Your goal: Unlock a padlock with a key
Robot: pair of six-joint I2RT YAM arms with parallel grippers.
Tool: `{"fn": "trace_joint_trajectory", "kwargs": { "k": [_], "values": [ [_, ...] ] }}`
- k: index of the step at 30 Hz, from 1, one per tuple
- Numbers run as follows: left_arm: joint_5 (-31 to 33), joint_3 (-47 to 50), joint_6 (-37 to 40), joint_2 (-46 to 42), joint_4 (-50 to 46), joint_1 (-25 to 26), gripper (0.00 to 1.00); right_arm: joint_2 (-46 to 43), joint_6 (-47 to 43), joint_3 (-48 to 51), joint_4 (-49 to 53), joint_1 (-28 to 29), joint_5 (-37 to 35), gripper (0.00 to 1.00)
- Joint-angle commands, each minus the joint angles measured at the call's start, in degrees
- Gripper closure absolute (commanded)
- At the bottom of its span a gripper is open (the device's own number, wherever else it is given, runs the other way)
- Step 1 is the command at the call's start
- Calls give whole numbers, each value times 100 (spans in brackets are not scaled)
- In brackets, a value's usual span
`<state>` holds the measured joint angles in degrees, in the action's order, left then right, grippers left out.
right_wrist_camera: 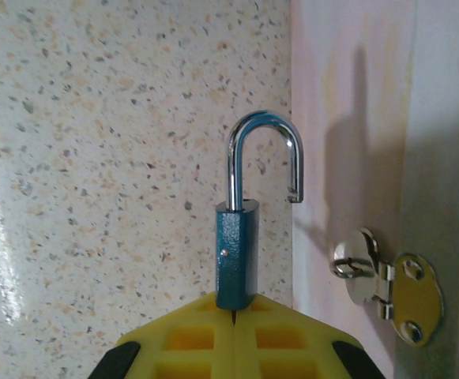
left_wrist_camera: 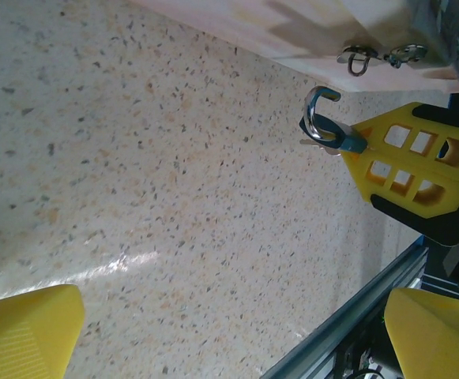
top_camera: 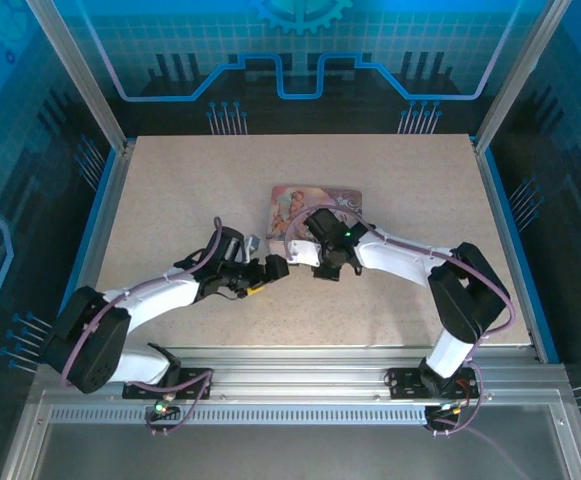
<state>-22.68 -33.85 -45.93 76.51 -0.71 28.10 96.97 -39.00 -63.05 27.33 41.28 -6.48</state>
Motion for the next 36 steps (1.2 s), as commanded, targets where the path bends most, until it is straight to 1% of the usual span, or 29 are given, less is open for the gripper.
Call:
{"fn": "trace_joint_trajectory", "kwargs": {
  "k": [1,8,14,19,23,27,30,32,36],
  "values": [
    [129,51,162,-362,-232,-55,1,-299,127,24,-166,102,76,100],
    [375,167,260,-780,-569,-94,1,-1135,464,306,-259,120,83,100],
    [505,151,269,-971,-597,-94,1,-1937,795,596,-326,59,-207,100],
    [571,-5,279,-923,-580,-96,1,-2439,1263,874,-392,-308,-460,100],
    [569,-176,329,-816,-588,-94,1,-2721,1767,1009,-356,-788,-634,100],
    [547,-262,322,-661,-511,-94,1,-2771,2380,953,-100,-1409,-840,100],
    [514,-298,303,-553,-456,-94,1,-2583,2787,812,253,-1917,-1053,100],
    [519,-307,303,-515,-431,-94,1,-2341,2957,712,475,-2106,-1314,100],
    [586,-324,296,-473,-390,-94,1,-1646,3274,438,862,-2290,-1862,100]
  ]
}}
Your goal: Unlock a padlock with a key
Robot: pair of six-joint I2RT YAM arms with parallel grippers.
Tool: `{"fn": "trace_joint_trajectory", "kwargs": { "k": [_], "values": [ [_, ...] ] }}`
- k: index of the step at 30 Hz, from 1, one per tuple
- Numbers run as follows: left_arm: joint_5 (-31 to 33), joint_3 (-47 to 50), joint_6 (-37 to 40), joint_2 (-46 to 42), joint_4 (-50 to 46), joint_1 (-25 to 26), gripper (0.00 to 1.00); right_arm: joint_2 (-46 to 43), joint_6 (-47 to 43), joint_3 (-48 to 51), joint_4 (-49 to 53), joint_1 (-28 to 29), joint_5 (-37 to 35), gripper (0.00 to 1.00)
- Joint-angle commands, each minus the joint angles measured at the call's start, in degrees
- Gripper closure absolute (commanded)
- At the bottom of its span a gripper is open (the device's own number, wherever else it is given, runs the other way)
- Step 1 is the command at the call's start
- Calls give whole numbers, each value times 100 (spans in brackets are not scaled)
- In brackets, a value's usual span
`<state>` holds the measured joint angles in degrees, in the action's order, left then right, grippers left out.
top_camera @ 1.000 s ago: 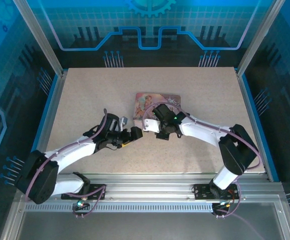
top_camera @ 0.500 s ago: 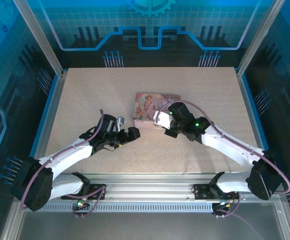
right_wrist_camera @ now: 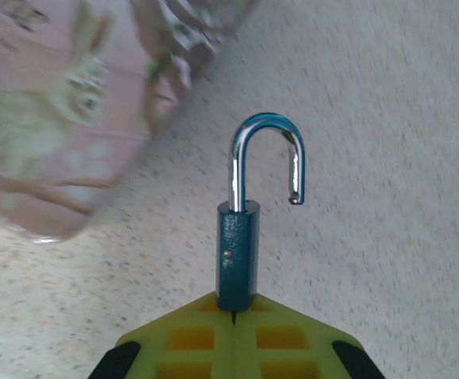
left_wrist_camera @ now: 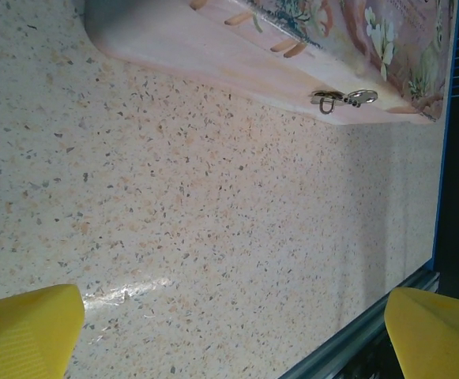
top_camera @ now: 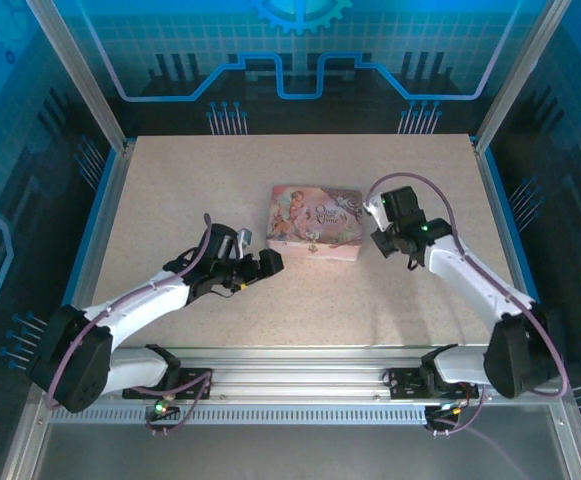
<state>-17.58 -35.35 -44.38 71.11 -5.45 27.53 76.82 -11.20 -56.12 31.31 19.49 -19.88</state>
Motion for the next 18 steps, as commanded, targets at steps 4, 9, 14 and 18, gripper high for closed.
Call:
{"fn": "trace_joint_trajectory", "kwargs": {
  "k": [4,9,14,18],
  "values": [
    [105,-200,103,95,88,-37,1,999,827,-452,587,-364,-543,100],
    [162,-218,103,62,10,-37,1,1758,957,-686,643,-458,-631,100],
    [218,-170,57,4,-22,-37,1,2299,1106,-865,682,-571,-567,100],
    [229,-138,30,-1,-18,-42,1,2464,1180,-891,656,-712,-480,100]
  ]
}}
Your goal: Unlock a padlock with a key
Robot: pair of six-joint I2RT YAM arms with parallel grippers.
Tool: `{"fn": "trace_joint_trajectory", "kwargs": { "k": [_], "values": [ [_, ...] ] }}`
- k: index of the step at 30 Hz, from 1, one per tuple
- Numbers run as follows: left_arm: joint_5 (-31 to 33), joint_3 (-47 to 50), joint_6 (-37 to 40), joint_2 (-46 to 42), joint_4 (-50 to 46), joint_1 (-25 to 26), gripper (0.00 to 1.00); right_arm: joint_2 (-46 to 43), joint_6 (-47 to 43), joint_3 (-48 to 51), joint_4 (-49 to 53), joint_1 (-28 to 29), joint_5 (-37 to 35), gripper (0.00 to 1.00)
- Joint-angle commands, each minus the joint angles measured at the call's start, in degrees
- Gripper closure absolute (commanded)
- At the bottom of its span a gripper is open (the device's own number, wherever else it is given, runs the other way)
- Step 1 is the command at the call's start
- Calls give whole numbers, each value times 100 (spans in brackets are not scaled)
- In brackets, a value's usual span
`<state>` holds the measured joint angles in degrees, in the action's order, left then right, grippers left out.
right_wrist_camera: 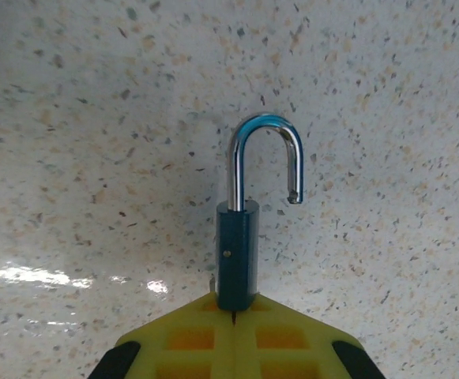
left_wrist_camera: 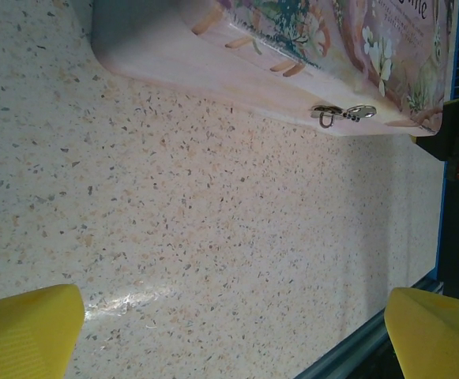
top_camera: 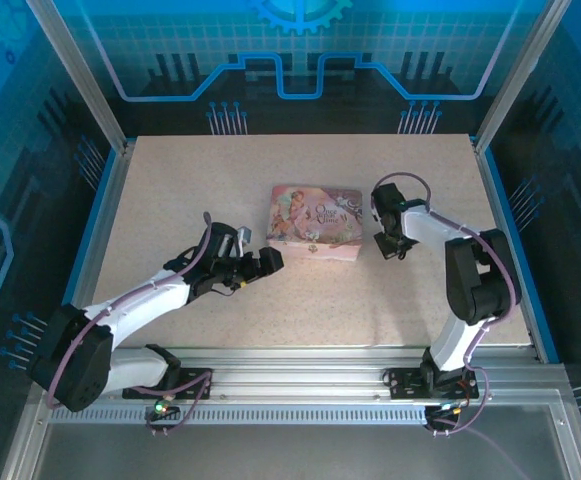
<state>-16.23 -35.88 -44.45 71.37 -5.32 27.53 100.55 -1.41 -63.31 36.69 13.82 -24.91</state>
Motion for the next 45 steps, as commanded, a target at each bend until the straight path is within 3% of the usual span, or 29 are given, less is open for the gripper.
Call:
{"fn": "trace_joint_trajectory", "kwargs": {
  "k": [1,5,10,14,18,22,30,34,35,36,41,45],
  "values": [
    [85,-86,40,-18,-35,-37,1,135,213,-189,128,-188,39,100],
    [70,-104,24,30,-15,-44,1,238,255,-217,133,-298,86,100],
    [53,-138,-3,89,14,-37,1,250,355,-260,163,-391,207,89],
    [58,-139,-11,105,-4,-37,1,187,392,-331,234,-411,291,86],
    [93,-151,6,87,-39,-44,1,-51,448,-392,303,-410,400,81],
    [126,-182,19,93,-48,-46,1,-352,493,-393,377,-401,463,69],
    [178,-234,66,55,-117,-57,1,-1042,686,-215,383,-398,702,64],
    [407,-268,195,-108,-329,-135,1,-1660,837,117,53,-355,1029,50],
    [462,-292,244,-143,-411,-170,1,-1829,852,222,-63,-354,1128,7],
    [547,-339,318,-188,-520,-210,1,-1999,909,333,-190,-353,1207,0],
    [1513,-825,903,-417,-1389,-301,1,-2750,1140,810,-788,-345,1493,0],
    [2697,-1344,1434,-560,-2035,-357,1,-3134,1333,1043,-1183,-354,1144,0]
  ]
}}
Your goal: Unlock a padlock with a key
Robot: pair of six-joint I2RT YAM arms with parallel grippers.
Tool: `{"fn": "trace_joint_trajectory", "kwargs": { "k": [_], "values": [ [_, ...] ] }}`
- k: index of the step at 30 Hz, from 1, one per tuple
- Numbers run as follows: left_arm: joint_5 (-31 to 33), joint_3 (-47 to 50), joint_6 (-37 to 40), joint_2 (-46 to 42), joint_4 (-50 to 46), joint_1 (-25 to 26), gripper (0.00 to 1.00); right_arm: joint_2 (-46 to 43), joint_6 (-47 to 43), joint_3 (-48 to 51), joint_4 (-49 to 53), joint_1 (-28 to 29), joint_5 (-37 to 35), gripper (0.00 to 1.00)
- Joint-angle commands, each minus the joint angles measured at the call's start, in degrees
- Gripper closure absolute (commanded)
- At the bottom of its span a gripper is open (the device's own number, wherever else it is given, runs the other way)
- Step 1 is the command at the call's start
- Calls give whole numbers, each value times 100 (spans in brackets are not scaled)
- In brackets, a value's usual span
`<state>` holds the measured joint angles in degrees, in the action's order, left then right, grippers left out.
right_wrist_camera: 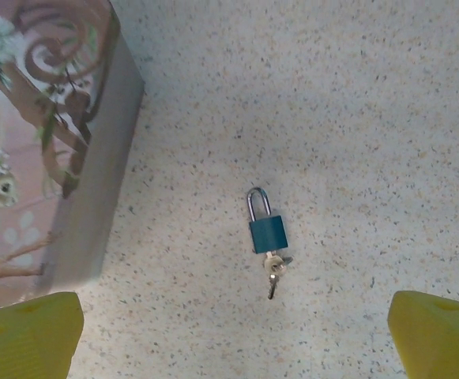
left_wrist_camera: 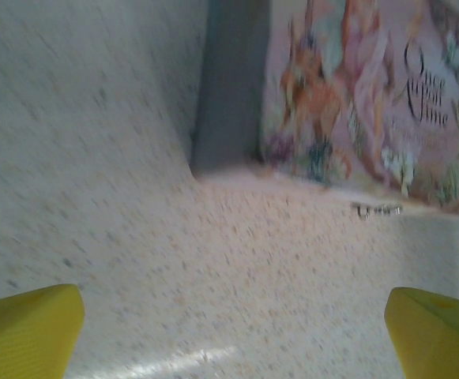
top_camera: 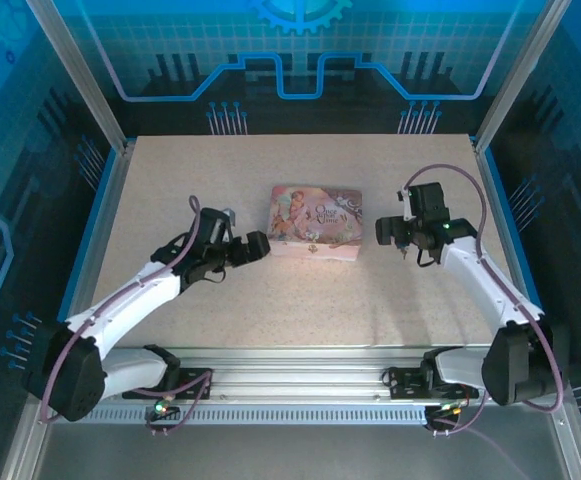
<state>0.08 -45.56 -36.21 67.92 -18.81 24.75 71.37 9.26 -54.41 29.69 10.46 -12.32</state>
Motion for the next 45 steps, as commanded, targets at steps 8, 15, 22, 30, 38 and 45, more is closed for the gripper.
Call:
{"fn": "trace_joint_trajectory", "kwargs": {
  "k": [8,15,22,30,38,45],
  "values": [
    [2309,-40,2084,-727,504,-729,1,-765,-100,1248,-2696,-25,-1388,0],
    [2778,1336,3130,-417,3093,-1528,1,-220,-685,2123,-4705,-270,-1653,0],
    [2558,1964,3582,1232,5466,-1896,1,568,-881,2247,-5297,-353,-1812,0],
    [2131,2252,3617,1835,6849,-1973,1,632,-977,2579,-5735,-477,-1037,0],
    [1716,2490,3596,2120,7475,-2138,1,1188,-426,2611,-6453,-754,-245,0],
    [1790,2482,3611,2120,7449,-2098,1,1487,-645,3139,-7647,-559,-293,0]
  ]
}}
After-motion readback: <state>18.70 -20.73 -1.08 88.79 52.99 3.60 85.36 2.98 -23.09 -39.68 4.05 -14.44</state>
